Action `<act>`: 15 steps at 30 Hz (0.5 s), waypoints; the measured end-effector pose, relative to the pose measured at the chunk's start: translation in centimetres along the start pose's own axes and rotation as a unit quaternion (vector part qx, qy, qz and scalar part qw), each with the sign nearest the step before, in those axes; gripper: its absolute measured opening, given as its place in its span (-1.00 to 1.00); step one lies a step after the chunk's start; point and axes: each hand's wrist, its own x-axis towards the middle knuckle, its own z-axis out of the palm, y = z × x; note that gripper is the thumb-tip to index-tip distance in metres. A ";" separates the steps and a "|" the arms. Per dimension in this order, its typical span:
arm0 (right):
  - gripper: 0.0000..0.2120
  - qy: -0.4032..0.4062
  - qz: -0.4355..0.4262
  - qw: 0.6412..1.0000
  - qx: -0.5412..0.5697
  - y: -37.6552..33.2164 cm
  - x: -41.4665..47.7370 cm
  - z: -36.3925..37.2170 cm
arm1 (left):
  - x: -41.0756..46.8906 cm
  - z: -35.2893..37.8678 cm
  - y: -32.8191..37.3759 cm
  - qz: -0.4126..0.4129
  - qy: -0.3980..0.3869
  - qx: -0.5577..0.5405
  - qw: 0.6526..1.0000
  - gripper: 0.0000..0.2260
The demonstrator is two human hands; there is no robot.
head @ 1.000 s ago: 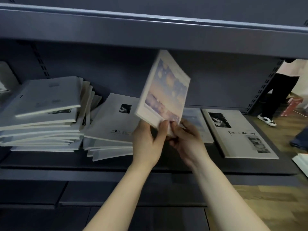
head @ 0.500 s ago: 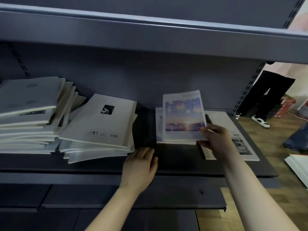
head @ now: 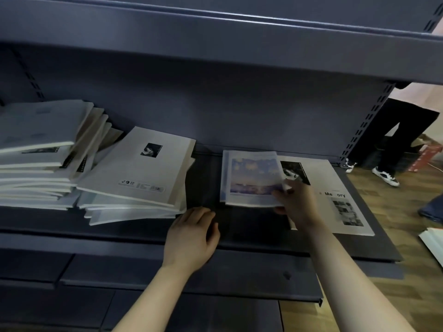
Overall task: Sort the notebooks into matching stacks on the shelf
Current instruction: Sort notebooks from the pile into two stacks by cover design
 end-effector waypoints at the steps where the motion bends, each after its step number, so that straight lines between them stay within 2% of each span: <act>1: -0.78 0.014 -0.027 0.999 -0.021 0.1 -0.1 0.1 | 0.0 0.0 0.0 -0.002 0.000 -0.002 1.000 -0.65; 2: -0.75 0.027 -0.059 0.996 -0.065 0.1 -0.2 0.2 | 0.0 0.0 0.0 -0.003 -0.001 -0.002 1.000 -0.65; 4: -0.87 0.043 -0.133 0.969 -0.204 0.0 -0.4 0.1 | 0.0 0.1 0.0 -0.004 -0.001 -0.001 1.000 -0.64; 6: -0.93 0.029 -0.166 0.946 -0.276 -0.1 -0.7 -0.2 | 0.0 0.1 -0.1 -0.005 -0.005 0.000 1.000 -0.64; 10: -0.70 -0.030 -0.154 0.951 -0.266 -0.6 -1.5 -0.6 | 0.0 0.1 0.0 -0.011 -0.015 -0.001 1.000 -0.63; 12: -0.62 -0.018 -0.158 0.949 -0.273 -0.5 -1.8 -0.5 | 0.0 0.1 0.0 -0.009 -0.015 0.000 1.000 -0.62; 15: -0.61 0.005 -0.173 0.936 -0.306 -0.2 -1.7 0.1 | -0.1 0.1 0.0 -0.006 -0.015 0.006 1.000 -0.62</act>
